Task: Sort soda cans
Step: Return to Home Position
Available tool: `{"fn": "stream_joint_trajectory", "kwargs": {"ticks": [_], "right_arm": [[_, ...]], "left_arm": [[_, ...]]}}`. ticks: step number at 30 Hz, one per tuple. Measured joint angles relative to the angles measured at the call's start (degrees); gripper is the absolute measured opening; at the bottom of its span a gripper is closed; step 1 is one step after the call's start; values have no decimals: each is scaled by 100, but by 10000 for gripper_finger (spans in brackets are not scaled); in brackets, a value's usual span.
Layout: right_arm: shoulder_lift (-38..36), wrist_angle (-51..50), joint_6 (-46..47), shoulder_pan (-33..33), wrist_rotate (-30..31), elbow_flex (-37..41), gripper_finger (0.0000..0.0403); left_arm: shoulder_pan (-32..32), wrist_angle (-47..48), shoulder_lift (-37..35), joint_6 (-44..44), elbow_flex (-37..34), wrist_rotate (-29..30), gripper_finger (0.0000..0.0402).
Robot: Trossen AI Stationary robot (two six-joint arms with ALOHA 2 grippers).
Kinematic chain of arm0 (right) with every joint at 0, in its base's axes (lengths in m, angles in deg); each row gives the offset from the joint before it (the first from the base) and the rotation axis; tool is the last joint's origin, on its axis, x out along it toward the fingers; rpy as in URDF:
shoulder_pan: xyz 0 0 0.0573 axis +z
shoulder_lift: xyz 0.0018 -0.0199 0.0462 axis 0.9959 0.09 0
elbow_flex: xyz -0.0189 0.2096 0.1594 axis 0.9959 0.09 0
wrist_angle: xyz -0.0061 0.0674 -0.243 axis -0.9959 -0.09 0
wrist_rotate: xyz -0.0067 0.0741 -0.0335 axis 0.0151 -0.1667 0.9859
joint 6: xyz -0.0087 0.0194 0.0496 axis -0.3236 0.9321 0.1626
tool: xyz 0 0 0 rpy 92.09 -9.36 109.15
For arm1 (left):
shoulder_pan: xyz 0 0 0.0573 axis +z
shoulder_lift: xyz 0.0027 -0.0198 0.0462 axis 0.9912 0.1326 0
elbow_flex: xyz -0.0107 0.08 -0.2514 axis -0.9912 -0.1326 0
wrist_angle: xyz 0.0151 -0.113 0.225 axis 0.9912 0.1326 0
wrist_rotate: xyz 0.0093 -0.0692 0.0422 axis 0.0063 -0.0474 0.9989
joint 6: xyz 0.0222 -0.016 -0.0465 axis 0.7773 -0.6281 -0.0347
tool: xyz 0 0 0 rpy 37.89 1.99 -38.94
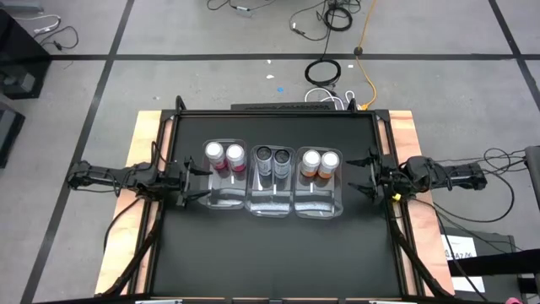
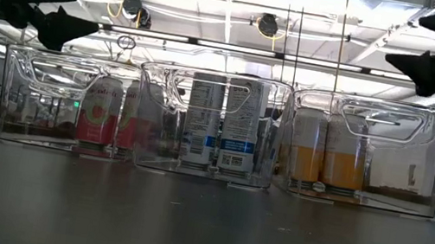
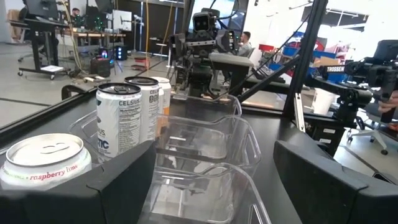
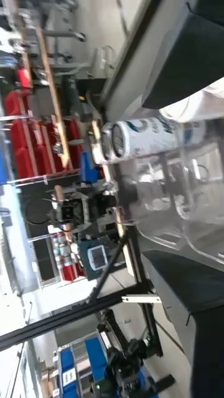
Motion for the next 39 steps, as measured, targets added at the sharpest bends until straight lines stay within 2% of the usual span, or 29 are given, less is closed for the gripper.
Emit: {"fn": "stream_joint_trajectory", "kwargs": {"ticks": [4, 9, 13, 17, 23, 30, 39], "right_arm": [[0, 405, -262, -89, -1, 91, 384], [-2, 1500, -100, -103, -205, 971, 384], [8, 1197, 117, -101, -315, 949, 384], [0, 1365, -296, -101, -302, 935, 384], [79, 956, -788, -101, -292, 931, 384], [96, 947, -389, -101, -279, 931, 384], [96, 941, -379, -101, -275, 931, 384]], "left_arm": [[0, 0, 0, 0, 0, 1, 336], [2, -2, 0, 0, 0, 0, 336], [2, 0, 4, -1, 0, 0, 336], [2, 3, 4, 0, 0, 1, 336], [0, 7, 4, 0, 0, 0, 336], [0, 9, 4, -1, 1, 0, 336], [0, 11, 4, 0, 0, 0, 336]]}}
